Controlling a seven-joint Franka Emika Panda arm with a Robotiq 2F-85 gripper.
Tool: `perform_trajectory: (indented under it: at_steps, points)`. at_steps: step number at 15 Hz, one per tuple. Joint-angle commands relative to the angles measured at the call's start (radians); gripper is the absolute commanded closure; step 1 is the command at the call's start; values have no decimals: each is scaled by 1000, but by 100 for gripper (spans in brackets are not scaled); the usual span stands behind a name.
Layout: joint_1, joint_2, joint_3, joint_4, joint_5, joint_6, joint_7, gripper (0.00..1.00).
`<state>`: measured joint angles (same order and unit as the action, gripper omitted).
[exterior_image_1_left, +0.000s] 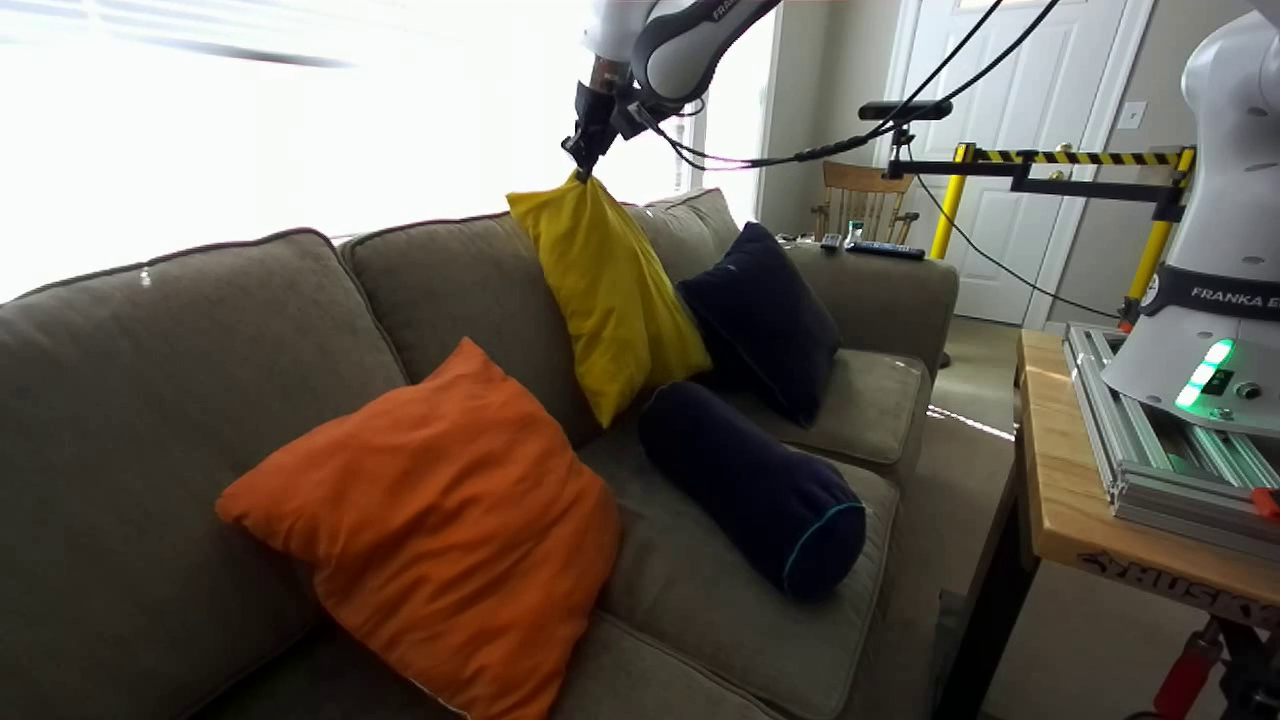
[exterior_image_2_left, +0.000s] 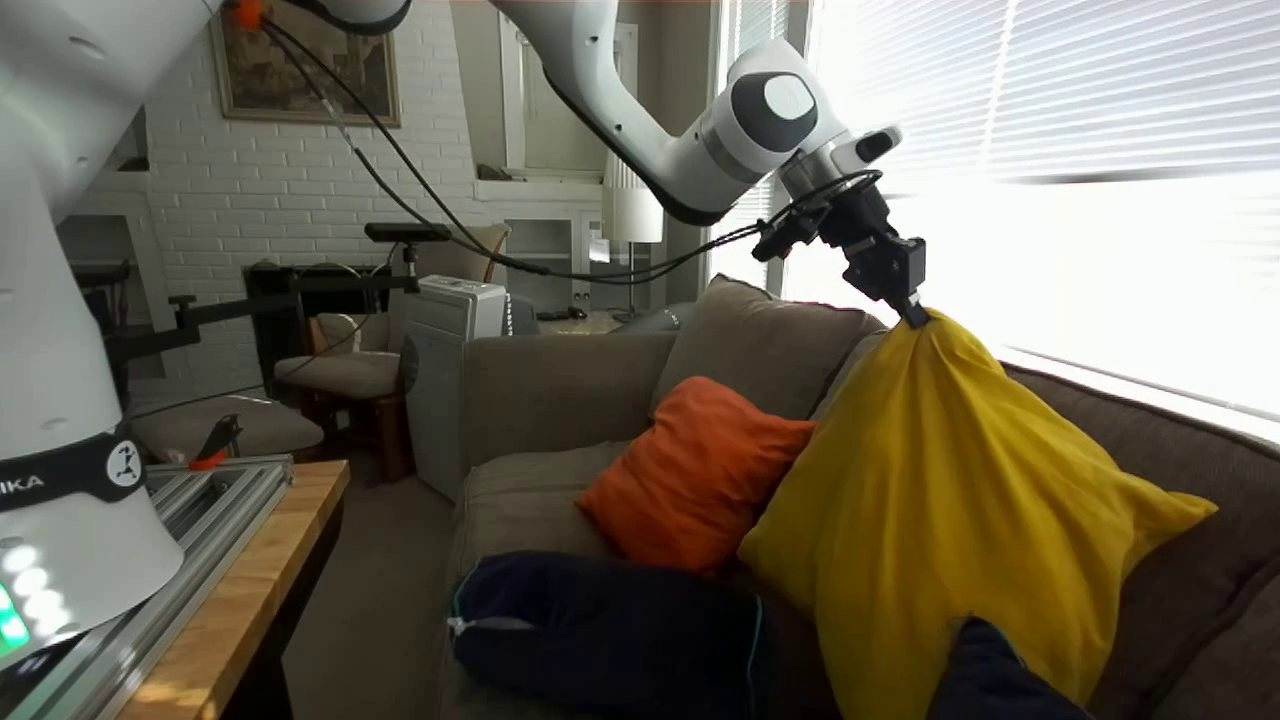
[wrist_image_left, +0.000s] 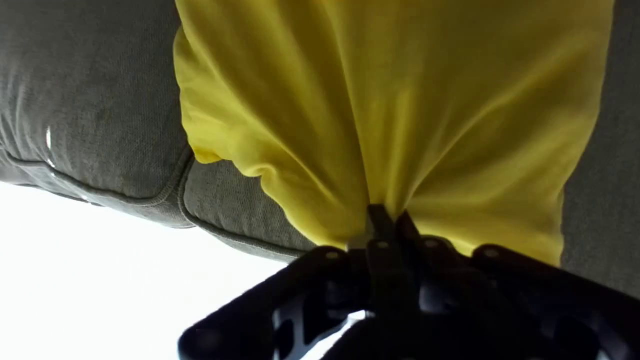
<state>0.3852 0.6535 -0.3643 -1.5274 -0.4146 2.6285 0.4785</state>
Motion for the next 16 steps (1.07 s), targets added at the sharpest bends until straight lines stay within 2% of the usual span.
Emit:
perform_trajectory:
  at_steps: [1,2,3,5,11,14,16]
  points:
    - [-13,-3,26,18,-32,5,12,99]
    - [-13,5,26,25,-27,-3,25,99]
    - [-15,11,27,29,-26,-5,28,71]
    - [-19,16,32,35,-21,-18,23,64]
    - [-24,17,32,52,-19,-32,20,20]
    - [-28,18,34,56,-19,-41,19,1]
    - [-41,8,51,44,-4,-43,-1,0]
